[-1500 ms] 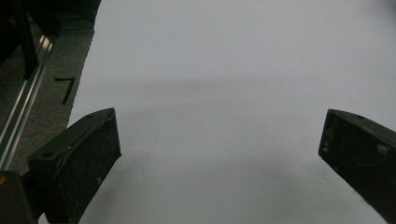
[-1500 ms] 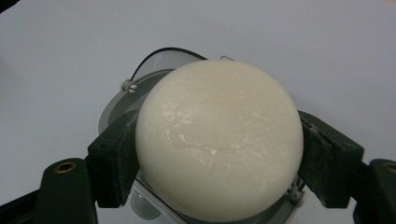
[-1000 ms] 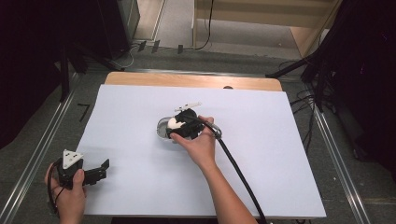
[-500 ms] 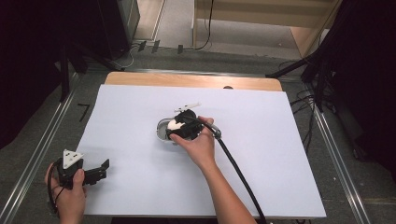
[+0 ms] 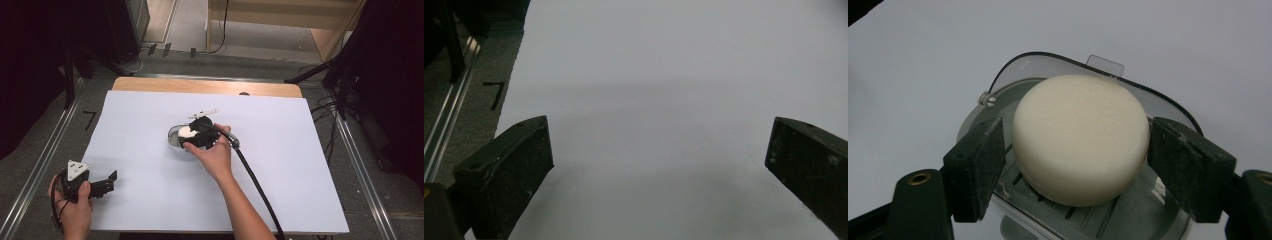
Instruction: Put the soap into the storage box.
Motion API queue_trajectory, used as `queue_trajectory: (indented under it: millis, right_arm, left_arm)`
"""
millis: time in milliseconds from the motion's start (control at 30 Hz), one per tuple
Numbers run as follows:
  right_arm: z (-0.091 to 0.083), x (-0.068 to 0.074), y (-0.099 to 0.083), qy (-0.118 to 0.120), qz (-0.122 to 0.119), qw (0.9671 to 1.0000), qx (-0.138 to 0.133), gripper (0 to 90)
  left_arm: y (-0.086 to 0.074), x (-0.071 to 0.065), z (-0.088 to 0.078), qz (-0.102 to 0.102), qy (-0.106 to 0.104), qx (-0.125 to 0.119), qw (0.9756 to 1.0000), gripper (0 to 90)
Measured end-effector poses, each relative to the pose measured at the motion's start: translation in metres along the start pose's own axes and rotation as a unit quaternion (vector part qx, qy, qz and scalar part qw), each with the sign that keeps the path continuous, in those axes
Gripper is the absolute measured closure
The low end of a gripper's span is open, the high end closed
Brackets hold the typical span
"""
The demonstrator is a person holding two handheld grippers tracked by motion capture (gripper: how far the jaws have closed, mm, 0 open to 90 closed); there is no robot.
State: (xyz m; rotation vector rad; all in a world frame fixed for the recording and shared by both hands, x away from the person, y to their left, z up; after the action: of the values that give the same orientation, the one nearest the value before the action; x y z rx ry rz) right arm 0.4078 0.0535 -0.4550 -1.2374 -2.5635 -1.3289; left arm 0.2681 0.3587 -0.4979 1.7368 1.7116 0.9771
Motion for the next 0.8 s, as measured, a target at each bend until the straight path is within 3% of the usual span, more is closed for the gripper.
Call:
queue_trajectory:
  millis: [533, 800]
  right_arm:
    - [-0.021, -0.007, 0.000, -0.006, 0.003, 0.9997, -0.025, 23.9]
    - [-0.036, -0.015, -0.004, -0.018, 0.002, 0.9990, -0.041, 16.3]
  left_arm:
    - [0.000, 0.000, 0.000, 0.002, 0.001, 0.000, 1.0000, 0.0]
    - [0.000, -0.001, 0.000, 0.001, 0.001, -0.001, 1.0000, 0.0]
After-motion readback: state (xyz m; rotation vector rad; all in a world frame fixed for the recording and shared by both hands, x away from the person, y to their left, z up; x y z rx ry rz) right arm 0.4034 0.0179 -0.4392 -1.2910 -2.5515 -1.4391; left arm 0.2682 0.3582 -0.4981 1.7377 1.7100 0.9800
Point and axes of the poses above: each handheld gripper's, and its own axes: z roughly forward along the jaws, y roughly out of its top, x roughly to its left, the point moved 5 cm from there along z, roughly forward along the jaws, and after that the axes turned 12 degrees about y, right-handed, at the moved point
